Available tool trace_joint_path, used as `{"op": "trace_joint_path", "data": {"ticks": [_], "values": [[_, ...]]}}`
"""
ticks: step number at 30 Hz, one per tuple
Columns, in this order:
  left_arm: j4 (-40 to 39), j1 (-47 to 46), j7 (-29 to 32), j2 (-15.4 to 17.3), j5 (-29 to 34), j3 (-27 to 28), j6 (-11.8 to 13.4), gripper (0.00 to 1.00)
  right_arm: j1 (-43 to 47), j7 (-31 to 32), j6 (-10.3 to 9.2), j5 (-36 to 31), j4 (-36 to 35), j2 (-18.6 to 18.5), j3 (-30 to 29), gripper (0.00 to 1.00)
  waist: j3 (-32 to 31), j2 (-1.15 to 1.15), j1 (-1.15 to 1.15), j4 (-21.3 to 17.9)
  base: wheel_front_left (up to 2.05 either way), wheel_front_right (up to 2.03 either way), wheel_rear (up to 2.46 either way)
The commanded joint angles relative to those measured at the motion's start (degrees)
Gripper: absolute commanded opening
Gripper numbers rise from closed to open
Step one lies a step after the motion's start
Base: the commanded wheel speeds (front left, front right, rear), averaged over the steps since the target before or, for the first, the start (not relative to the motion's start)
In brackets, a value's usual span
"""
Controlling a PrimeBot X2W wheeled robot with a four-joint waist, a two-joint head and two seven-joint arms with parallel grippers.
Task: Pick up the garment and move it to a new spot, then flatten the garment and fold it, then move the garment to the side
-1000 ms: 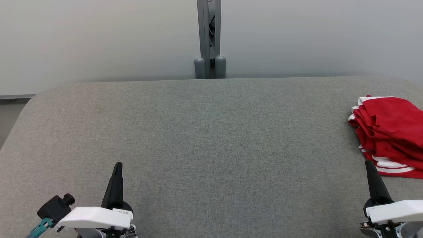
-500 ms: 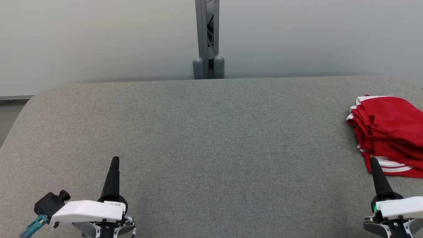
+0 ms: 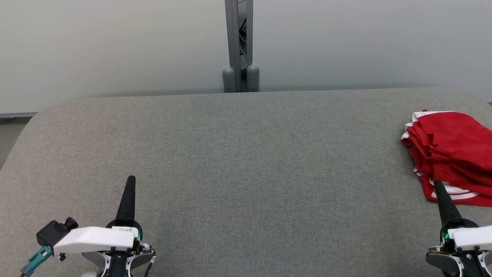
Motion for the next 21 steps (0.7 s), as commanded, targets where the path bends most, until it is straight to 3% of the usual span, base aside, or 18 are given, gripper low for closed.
{"op": "trace_joint_path", "data": {"ticks": [1, 21], "values": [[-0.11, -1.46, 0.46, 0.42, -1.38, 0.40, -0.40, 0.00, -1.25, 0.61, 0.01, 1.38, -0.21, -0.63, -0.48, 0.00, -0.01, 0.00, 0.00, -0.03, 0.00, 0.00, 0.00], [1.32, -3.44, 2.27, 0.32, -9.58, 1.47, -1.34, 0.00, -2.35, 3.61, 0.01, 10.45, 0.78, -0.66, -2.32, 0.00, -0.09, 0.00, 0.00, -0.46, 0.00, 0.00, 0.00]]}}
